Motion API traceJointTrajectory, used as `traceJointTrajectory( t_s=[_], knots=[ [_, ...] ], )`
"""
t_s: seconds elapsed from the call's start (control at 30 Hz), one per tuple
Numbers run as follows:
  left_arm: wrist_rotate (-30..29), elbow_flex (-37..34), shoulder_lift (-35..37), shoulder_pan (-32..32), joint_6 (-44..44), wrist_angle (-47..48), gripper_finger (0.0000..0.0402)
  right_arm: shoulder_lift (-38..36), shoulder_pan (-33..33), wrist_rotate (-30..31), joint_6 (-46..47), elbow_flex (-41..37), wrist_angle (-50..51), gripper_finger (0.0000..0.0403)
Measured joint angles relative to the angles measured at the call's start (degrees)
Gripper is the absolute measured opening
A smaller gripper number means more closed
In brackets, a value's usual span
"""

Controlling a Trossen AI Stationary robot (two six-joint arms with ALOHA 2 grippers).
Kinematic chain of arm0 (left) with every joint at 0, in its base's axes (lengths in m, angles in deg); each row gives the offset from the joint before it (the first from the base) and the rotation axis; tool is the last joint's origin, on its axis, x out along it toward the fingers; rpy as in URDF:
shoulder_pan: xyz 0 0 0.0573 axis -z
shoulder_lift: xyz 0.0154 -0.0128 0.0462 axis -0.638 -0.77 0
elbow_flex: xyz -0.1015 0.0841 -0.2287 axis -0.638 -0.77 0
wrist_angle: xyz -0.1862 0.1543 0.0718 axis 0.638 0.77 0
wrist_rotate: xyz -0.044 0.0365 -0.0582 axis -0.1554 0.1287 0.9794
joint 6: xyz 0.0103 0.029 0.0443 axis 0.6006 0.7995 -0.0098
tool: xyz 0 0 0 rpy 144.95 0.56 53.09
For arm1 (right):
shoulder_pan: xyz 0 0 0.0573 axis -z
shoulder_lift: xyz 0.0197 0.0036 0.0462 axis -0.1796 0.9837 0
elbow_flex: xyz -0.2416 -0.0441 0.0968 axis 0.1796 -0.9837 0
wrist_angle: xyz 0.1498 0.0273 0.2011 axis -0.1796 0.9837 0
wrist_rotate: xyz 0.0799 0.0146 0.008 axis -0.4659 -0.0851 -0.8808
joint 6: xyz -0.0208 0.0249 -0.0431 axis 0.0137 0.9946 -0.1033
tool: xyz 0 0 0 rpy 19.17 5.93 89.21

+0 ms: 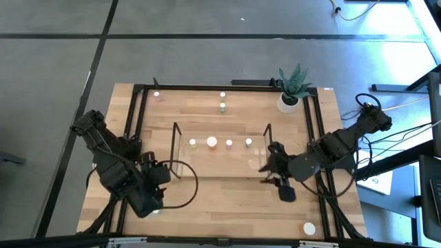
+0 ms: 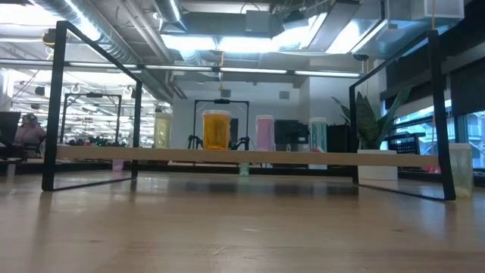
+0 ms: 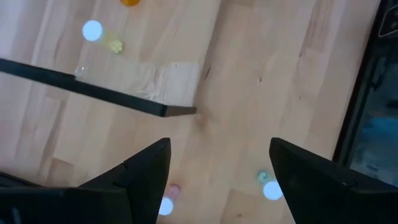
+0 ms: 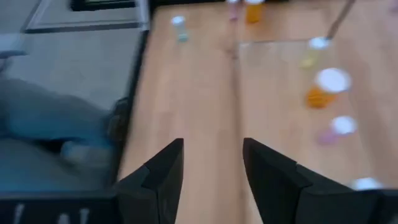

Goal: Pick and place medicine bottles onto shelf by color
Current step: Put the bottom orange pill bottle aligned with the orange pill bottle on the shelf

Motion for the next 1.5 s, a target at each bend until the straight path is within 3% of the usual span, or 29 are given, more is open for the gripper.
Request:
traceJointTrajectory(
  t_s=[0.17, 0.5, 1.0, 1.33, 1.5],
  knots=[
    [-2.18, 0.0, 0.0, 2.36, -4.63, -0.02, 0.0267, -0.03, -3.28, -2.41, 3.74, 2.23, 9.53, 0.0167],
    [-3.73, 0.0, 0.0, 5.14, -11.3, -0.1, 0.0267, 1.4, -6.94, -0.95, 16.52, 2.11, 30.26, 0.0138],
    [-3.76, -0.02, -0.02, 5.83, -11.17, -0.28, 0.0267, 3.19, -7.32, -0.99, 15.52, 2.05, 30.64, 0.0135],
    [-3.76, -0.02, -0.02, 5.83, -11.22, -0.28, 0.0267, 3.41, -7.12, -4.9, 18.4, 2.05, 31.3, 0.0203],
    [-4.68, -0.04, -0.02, 5.83, -11.16, -0.5, 0.0267, 3.41, -7.13, -11.69, 16.58, 2.05, 31.27, 0.0242]
  ],
)
